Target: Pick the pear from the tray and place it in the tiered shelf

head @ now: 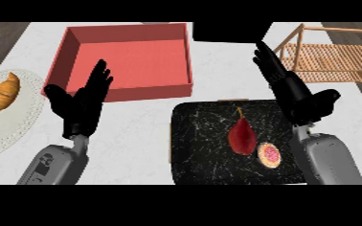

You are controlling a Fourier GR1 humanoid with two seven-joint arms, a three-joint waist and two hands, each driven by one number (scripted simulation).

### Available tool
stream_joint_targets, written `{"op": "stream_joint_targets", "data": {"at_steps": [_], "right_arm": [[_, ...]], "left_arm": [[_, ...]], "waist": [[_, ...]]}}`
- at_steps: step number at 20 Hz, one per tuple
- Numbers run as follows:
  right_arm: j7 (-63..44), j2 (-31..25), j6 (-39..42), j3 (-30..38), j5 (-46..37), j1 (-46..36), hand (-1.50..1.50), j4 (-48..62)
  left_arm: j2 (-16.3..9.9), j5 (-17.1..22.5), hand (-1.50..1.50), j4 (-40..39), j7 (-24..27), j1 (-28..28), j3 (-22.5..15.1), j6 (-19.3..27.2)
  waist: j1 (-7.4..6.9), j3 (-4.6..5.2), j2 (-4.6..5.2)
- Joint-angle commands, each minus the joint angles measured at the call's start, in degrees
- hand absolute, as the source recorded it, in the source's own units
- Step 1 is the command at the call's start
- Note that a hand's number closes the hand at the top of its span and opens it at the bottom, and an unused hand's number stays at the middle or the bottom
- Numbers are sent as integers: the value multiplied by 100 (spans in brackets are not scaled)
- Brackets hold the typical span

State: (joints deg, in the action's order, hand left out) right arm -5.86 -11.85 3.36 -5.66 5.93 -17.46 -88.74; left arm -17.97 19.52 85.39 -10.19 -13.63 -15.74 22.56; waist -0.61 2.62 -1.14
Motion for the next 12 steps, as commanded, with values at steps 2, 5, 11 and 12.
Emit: {"op": "stream_joint_targets", "data": {"at_steps": [2,5,11,12], "right_arm": [[420,-151,535,480,663,-491,150,-109],[1049,1,1007,962,1587,-928,150,-304],[326,-946,1187,951,664,-196,-150,1063],[593,-1210,1783,1110,978,-71,-150,1280]], "left_arm": [[-415,-2,0,166,335,175,208,-446],[-818,-421,0,326,405,37,109,-479],[-1123,-117,0,415,762,625,347,-1202],[-906,-295,0,573,599,592,179,-878]], "waist": [[-32,-265,113],[-61,-288,99],[2,-263,128],[13,-268,128]]}}
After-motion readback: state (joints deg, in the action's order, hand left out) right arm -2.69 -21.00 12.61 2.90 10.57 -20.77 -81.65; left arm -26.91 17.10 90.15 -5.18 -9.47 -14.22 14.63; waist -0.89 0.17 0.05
